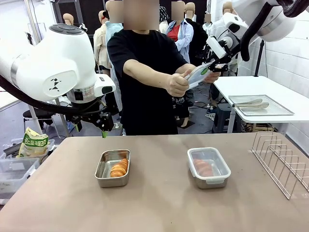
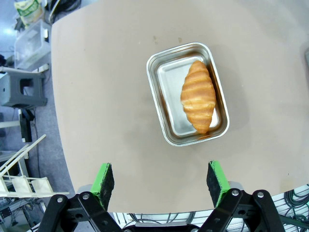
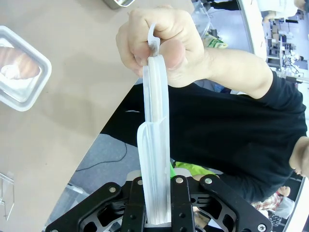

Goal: Place the bread in airtight containers.
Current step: Release when the human grabs the Airtight Container lid.

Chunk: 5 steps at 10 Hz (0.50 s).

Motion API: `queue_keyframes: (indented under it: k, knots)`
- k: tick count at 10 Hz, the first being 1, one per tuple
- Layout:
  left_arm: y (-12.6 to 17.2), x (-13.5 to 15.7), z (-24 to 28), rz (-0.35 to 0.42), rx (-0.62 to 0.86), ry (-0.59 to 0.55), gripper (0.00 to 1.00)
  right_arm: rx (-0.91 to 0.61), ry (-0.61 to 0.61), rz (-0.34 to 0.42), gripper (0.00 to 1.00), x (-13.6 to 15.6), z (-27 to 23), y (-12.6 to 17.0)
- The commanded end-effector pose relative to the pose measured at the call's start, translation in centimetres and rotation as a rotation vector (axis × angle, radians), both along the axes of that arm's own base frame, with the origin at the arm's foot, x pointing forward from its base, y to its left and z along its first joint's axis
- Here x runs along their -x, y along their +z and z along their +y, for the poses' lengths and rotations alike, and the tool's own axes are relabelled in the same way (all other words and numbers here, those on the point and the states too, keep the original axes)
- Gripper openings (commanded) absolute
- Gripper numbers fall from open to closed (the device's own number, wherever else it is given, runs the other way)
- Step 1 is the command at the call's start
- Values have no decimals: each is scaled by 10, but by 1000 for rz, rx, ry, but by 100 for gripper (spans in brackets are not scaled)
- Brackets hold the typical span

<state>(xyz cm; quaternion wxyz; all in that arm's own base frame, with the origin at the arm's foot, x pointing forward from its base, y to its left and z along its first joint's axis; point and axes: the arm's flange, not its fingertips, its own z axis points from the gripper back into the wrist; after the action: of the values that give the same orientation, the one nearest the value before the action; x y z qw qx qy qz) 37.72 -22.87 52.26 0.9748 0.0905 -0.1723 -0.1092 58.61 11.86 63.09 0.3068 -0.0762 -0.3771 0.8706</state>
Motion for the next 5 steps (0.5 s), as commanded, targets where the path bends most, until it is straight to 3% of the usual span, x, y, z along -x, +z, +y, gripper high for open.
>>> queue_keyframes:
  k: [1, 5]
  knots:
    - [1, 0, 1, 5, -1, -1, 100, -1, 0, 1, 0, 1, 0, -1]
    - [1, 0, 1, 5, -1, -1, 100, -1, 0, 1, 0, 1, 0, -1]
